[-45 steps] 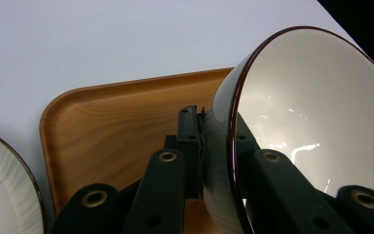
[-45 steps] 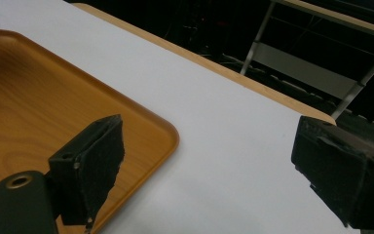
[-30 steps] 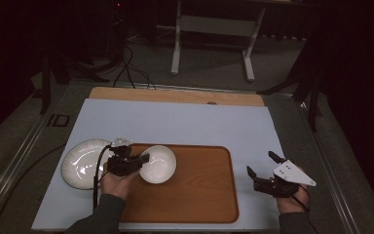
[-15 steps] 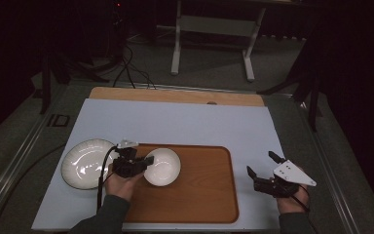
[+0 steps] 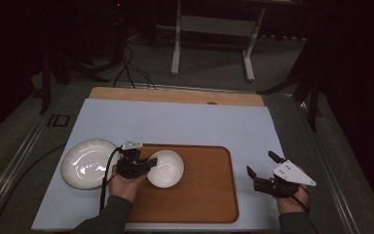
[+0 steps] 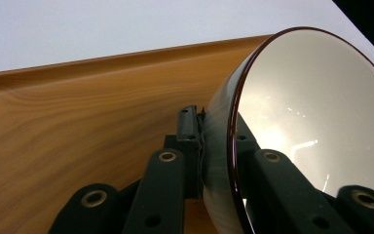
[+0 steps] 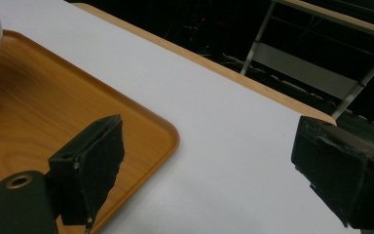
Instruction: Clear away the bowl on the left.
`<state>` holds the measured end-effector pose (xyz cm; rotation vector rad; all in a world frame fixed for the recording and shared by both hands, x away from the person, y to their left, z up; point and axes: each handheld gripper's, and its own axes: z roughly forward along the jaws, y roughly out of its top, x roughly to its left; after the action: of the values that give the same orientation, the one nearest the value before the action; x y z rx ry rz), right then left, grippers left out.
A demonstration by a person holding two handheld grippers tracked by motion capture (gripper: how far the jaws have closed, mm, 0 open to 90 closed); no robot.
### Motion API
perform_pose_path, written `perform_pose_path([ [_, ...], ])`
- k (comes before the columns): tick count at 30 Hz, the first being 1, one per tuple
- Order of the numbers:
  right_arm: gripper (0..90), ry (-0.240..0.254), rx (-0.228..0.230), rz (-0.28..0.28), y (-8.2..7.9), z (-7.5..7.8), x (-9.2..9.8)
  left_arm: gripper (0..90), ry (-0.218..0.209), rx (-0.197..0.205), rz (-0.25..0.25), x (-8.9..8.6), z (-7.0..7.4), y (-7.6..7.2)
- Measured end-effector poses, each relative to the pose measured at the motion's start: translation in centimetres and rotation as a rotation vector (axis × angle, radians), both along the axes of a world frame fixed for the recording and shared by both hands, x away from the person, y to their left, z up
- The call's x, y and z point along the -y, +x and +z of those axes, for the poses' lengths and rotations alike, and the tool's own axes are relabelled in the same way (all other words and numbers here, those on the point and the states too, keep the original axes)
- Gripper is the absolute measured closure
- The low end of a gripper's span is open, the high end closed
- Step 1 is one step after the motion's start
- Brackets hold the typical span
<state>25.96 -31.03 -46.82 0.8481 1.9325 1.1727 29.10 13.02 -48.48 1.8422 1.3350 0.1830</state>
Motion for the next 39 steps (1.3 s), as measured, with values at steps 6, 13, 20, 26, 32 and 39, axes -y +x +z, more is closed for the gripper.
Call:
perform_pose_path([
  [6,11.6,0.0,0.0,0.0,0.0,0.0,0.0,81.9,0.003,-0.003,-0.009,0.4,-0.2,0.0],
  [13,11.6,-0.002,0.003,0.0,0.0,0.0,0.0,81.9,0.005,-0.005,-0.019,0.8,-0.4,0.0],
  [20,11.5,-0.002,0.002,0.001,0.0,0.0,0.0,81.9,0.012,-0.007,-0.032,1.4,-0.6,-0.1],
  [26,11.6,-0.002,0.002,0.001,0.0,0.0,0.1,81.9,0.02,-0.007,-0.041,1.9,-0.7,-0.1],
  [32,11.6,-0.004,0.002,0.002,-0.1,0.1,0.0,81.9,0.025,-0.01,-0.052,2.3,-1.0,-0.2],
  [39,11.6,-0.004,0.003,0.001,-0.1,0.1,0.1,81.9,0.034,-0.018,-0.053,2.7,-1.4,-0.1],
])
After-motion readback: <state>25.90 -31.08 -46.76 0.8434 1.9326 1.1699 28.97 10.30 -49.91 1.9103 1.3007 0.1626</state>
